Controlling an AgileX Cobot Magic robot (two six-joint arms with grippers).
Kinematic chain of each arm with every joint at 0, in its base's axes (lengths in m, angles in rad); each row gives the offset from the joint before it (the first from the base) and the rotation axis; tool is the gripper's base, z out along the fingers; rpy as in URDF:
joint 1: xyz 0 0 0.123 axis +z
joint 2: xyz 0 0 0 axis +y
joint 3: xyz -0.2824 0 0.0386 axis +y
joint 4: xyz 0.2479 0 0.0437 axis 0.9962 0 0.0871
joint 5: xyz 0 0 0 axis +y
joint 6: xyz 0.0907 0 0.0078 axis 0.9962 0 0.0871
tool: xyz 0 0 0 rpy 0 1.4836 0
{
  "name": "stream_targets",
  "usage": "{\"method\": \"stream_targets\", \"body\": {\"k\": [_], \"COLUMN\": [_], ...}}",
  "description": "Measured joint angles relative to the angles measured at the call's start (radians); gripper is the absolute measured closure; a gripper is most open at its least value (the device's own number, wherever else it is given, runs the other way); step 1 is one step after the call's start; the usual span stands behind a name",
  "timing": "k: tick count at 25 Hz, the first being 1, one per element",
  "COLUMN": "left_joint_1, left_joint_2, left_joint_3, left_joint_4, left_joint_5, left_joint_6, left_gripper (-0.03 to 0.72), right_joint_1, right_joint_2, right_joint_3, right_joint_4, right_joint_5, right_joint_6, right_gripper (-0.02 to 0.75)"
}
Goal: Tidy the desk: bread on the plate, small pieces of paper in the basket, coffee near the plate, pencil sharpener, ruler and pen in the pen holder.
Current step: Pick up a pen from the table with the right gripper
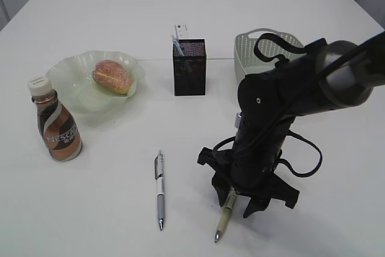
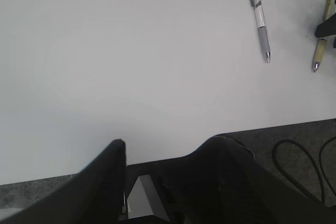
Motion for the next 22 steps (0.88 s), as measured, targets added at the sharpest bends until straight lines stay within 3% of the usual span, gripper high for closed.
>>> {"method": "stream_targets", "body": {"k": [4,9,20,22], "left_joint_1": [0.0,0.0,0.0,0.0], "left_joint_2": [0.0,0.0,0.0,0.0], "left_joint_3": [0.0,0.0,0.0,0.0], "left_joint_4": [0.0,0.0,0.0,0.0], "left_joint_5": [0.0,0.0,0.0,0.0], "left_joint_6": [0.0,0.0,0.0,0.0], "left_gripper": [0.273,0.275,0.305,0.305], "right_joint_1": [0.0,0.0,0.0,0.0], "right_joint_2": [0.0,0.002,0.002,0.002], "right_joint_3": [0.0,0.0,0.0,0.0], "right_joint_4": [0.0,0.002,0.01,0.01], "right_joint_5": [0.017,0.049,0.056,0.056], "right_joint_6": [0.0,-0.002,-0.002,-0.018], "right_gripper": [0.404,0.485,0.5,0.539]}}
